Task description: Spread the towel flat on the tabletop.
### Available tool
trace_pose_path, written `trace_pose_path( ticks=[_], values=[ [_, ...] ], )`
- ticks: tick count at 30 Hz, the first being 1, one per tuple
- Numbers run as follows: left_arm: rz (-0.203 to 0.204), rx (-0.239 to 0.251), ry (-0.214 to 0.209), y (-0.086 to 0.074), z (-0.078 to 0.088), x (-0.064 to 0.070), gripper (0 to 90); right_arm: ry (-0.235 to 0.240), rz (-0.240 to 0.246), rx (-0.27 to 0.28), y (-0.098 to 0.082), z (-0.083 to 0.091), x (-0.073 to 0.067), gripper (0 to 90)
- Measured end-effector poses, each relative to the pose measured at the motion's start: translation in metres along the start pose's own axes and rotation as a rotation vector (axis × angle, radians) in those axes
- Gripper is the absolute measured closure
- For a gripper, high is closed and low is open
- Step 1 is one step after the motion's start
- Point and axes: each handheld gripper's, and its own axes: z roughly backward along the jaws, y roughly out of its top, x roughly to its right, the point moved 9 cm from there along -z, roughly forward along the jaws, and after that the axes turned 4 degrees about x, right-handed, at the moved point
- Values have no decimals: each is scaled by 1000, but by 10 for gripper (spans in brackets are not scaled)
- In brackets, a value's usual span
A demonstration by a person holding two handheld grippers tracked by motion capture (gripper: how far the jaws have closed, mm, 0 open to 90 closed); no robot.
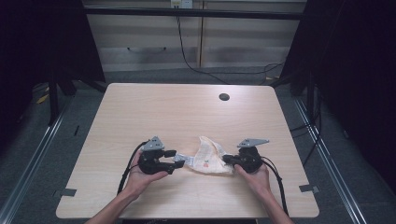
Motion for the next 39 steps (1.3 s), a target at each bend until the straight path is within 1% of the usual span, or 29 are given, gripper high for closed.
trace_pose_path(
  ticks=[1, 3, 5, 6, 8, 9, 10, 11, 12, 13, 15, 18, 19, 20, 21, 22, 23, 24, 25, 26, 27, 28, 29, 30, 31, 32, 36, 38, 39],
  values=[
    [9, -1, -7, 0, -2, 0, 407, 1, -1, -1, 0, 0, 0, 876],
    [0, -10, -5, -3, -7, 0, 405, 6, -5, -2, -1, 0, -2, 876],
    [-5, -30, -14, -7, -11, 1, 405, 12, -1, 1, -1, -1, -4, 876],
    [-19, -42, -27, -10, -13, 4, 407, 17, -1, 3, -1, -2, -7, 876],
    [-15, -42, -30, -11, -13, 6, 411, 19, -5, 1, -1, -2, -8, 876],
    [-13, -36, -22, -11, -14, 7, 491, 27, 4, 4, 0, -5, -12, 876],
    [-10, -35, -28, -11, -15, 8, 536, 26, -1, 1, 0, -5, -13, 876],
    [-10, -35, -28, -11, -15, 8, 543, 26, 5, 2, 1, -7, -14, 876],
    [-17, -41, -33, -12, -17, 9, 543, 26, 5, 2, 1, -7, -14, 876],
    [-26, -58, -31, -17, -19, 10, 547, 30, 6, 0, 2, -8, -15, 876],
    [-23, -64, -30, -19, -22, 10, 543, 30, 11, 1, 2, -9, -16, 876],
    [-14, -73, -39, -21, -24, 10, 485, 33, 10, 0, 2, -10, -17, 876],
    [-15, -84, -37, -23, -26, 10, 485, 34, 9, 1, 2, -10, -17, 876],
    [-7, -89, -43, -24, -27, 11, 460, 33, 7, 1, 2, -10, -18, 876],
    [-14, -98, -46, -26, -29, 13, 458, 33, 7, 1, 2, -10, -17, 877],
    [-25, -108, -39, -28, -30, 14, 470, 31, 7, 1, 2, -10, -18, 876],
    [-33, -103, -34, -29, -32, 16, 500, 30, 9, 2, 2, -10, -17, 876],
    [-36, -106, -30, -29, -34, 18, 583, 31, 8, 2, 2, -10, -17, 876],
    [-36, -106, -30, -29, -34, 18, 622, 32, 8, 2, 2, -10, -18, 876],
    [-55, -103, -43, -28, -35, 22, 679, 36, 7, 3, 2, -10, -17, 876],
    [-63, -109, -49, -29, -34, 23, 715, 35, 5, 3, 2, -10, -18, 876],
    [-63, -109, -49, -29, -34, 23, 766, 35, 5, 3, 2, -10, -18, 876],
    [-61, -102, -54, -29, -34, 23, 766, 34, 8, 3, 2, -10, -18, 876],
    [-50, -100, -64, -28, -33, 23, 816, 34, 10, 3, 2, -10, -18, 876],
    [-38, -90, -73, -27, -32, 23, 839, 33, 11, 2, 3, -10, -19, 876],
    [-31, -84, -80, -26, -31, 23, 844, 34, 12, 3, 3, -10, -18, 876],
    [-31, -77, -90, -23, -28, 23, 849, 36, 12, 7, 4, -9, -19, 876],
    [-22, -66, -91, -20, -26, 23, 850, 34, 20, 15, 6, -6, -19, 876],
    [-26, -57, -91, -18, -22, 23, 850, 22, 37, 24, 11, -1, -19, 876]
  ],
)
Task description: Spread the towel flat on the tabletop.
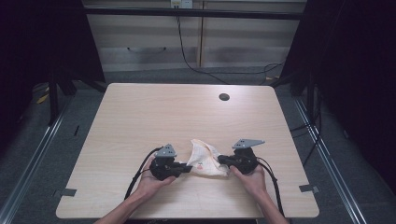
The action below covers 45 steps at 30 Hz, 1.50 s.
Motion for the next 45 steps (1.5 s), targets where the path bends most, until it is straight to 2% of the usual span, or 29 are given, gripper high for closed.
trace_pose_path(
  ticks=[2, 3, 4, 8, 9, 11, 16, 17, 18, 19, 21, 25, 26, 27, 28, 29, 31, 33, 34, 35, 36, 38, 40, 41, 43, 45],
  values=[
    [-1, 13, -6, 3, 4, -1, 850, -2, 7, 13, 3, 3, 1, 876],
    [9, 33, -7, 7, 10, -3, 851, -10, 1, 52, 13, 12, 4, 876],
    [9, 33, -7, 7, 10, -3, 853, -15, -1, 64, 15, 15, 6, 876],
    [6, 53, 11, 12, 23, -9, 854, -32, -13, 106, 22, 28, 12, 877],
    [5, 69, 16, 15, 27, -11, 854, -45, -19, 131, 27, 37, 17, 877],
    [15, 112, 22, 24, 39, -17, 854, -63, -19, 149, 31, 44, 21, 877],
    [15, 130, 30, 27, 52, -20, 854, -84, -21, 196, 42, 58, 27, 877],
    [-1, 137, 42, 31, 58, -22, 854, -89, -12, 212, 46, 63, 28, 877],
    [-1, 137, 42, 31, 58, -22, 854, -92, -14, 213, 47, 64, 28, 877],
    [-6, 164, 45, 38, 66, -22, 854, -95, -9, 223, 50, 67, 28, 877],
    [-15, 176, 57, 43, 72, -24, 854, -99, -5, 241, 56, 72, 29, 877],
    [-20, 198, 73, 50, 81, -28, 854, -106, -1, 277, 67, 80, 30, 877],
    [-14, 201, 73, 52, 84, -29, 854, -104, -4, 288, 70, 82, 29, 877],
    [0, 232, 59, 60, 91, -32, 854, -107, 1, 308, 78, 87, 29, 877],
    [0, 232, 59, 60, 91, -32, 854, -107, 1, 308, 78, 87, 29, 877],
    [-11, 245, 65, 68, 96, -32, 855, -110, 11, 330, 87, 93, 30, 878],
    [-23, 256, 65, 73, 100, -31, 854, -111, 16, 337, 90, 96, 30, 878],
    [-43, 274, 80, 85, 109, -31, 854, -116, 36, 357, 106, 105, 27, 878],
    [-43, 274, 80, 85, 109, -31, 854, -121, 46, 360, 111, 108, 26, 878],
    [-52, 275, 92, 90, 112, -32, 854, -121, 46, 360, 111, 108, 26, 878],
    [-64, 279, 106, 96, 116, -34, 854, -122, 68, 374, 124, 112, 21, 879],
    [-79, 306, 124, 112, 128, -35, 854, -125, 86, 385, 134, 116, 19, 879],
    [-85, 313, 130, 117, 133, -36, 854, -124, 96, 396, 139, 118, 17, 879],
    [-104, 313, 156, 123, 140, -40, 854, -123, 110, 407, 149, 121, 14, 879],
    [-116, 311, 180, 128, 146, -43, 854, -123, 126, 411, 157, 124, 11, 879],
    [-115, 315, 182, 130, 149, -45, 854, -124, 134, 413, 159, 125, 10, 879]
  ],
)
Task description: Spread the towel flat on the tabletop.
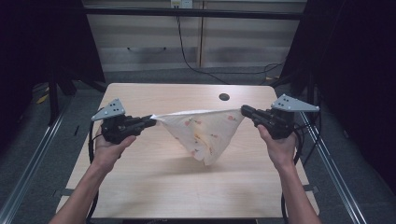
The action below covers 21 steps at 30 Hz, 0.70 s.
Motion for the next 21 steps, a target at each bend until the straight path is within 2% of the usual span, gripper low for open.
trace_pose_path(
  ticks=[2, 9, 13, 18, 21],
  values=[
    [-4, 17, 14, 7, 3, -5, 854, 2, 18, 12, 11, -1, -2, 879],
    [-28, 16, 32, 17, 7, -8, 853, 2, 27, 38, 27, 0, -3, 879],
    [-37, 29, 27, 23, 13, -4, 853, 10, 45, 65, 37, 8, -9, 879],
    [-45, 35, 8, 26, 18, 3, 852, 16, 62, 71, 37, 16, -16, 880],
    [-66, 44, 7, 33, 26, 11, 850, 19, 68, 81, 40, 23, -22, 880]
  ],
)
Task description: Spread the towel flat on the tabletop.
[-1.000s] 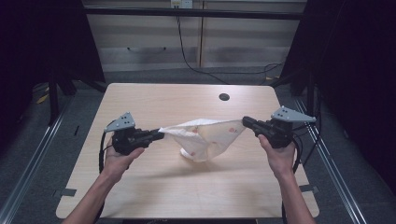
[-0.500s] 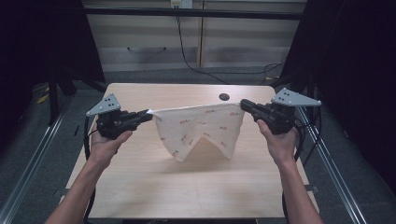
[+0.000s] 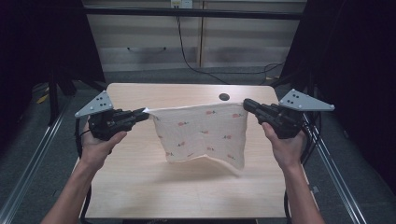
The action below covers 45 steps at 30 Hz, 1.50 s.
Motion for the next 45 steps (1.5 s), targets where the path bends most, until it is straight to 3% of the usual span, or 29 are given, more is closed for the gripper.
trace_pose_path(
  ticks=[5, 7, 11, 16, 17, 18, 20, 24, 25, 27, 28, 29, 30, 32, 36, 37, 40, 42, 45],
  values=[
    [-29, 30, -12, 15, 11, 10, 851, 11, 19, 35, 12, 13, -11, 880],
    [-42, 45, -15, 21, 18, 16, 851, 13, 62, 68, 22, 23, -24, 880],
    [-42, 81, -28, 31, 29, 24, 851, 30, 78, 91, 31, 32, -33, 880],
    [-30, 68, -30, 25, 29, 24, 850, 40, 64, 91, 26, 36, -37, 880],
    [-38, 54, -15, 21, 27, 22, 850, 36, 68, 85, 23, 35, -37, 880],
    [-36, 42, -16, 17, 24, 21, 850, 24, 78, 52, 12, 31, -36, 880],
    [-22, 26, -16, 9, 18, 18, 850, 19, 79, 40, 8, 29, -35, 880],
    [13, -48, 6, -18, -5, 0, 849, 0, 42, -16, -20, 18, -21, 879],
    [30, -77, 22, -31, -16, -7, 848, -8, 28, -48, -35, 11, -15, 879],
    [51, -82, 20, -39, -24, -11, 848, -10, 26, -61, -40, 8, -13, 879],
    [68, -94, 23, -46, -29, -14, 848, -18, -4, -103, -59, -1, -5, 879],
    [77, -109, 26, -53, -34, -16, 848, -18, -4, -103, -59, -1, -5, 879],
    [81, -122, 26, -58, -39, -17, 848, -26, -27, -139, -76, -7, 4, 879],
    [86, -141, 28, -67, -46, -19, 848, -26, -36, -151, -82, -9, 6, 880],
    [99, -195, 45, -85, -60, -30, 845, -19, -76, -221, -115, -26, 21, 879],
    [121, -206, 46, -92, -67, -35, 844, -21, -87, -231, -120, -30, 24, 879],
    [124, -240, 55, -104, -74, -40, 843, -29, -100, -244, -130, -37, 31, 878],
    [120, -241, 80, -115, -81, -47, 825, -27, -124, -257, -142, -50, 39, 874],
    [146, -242, 91, -121, -85, -52, 824, -32, -131, -274, -151, -59, 45, 875]
  ],
)
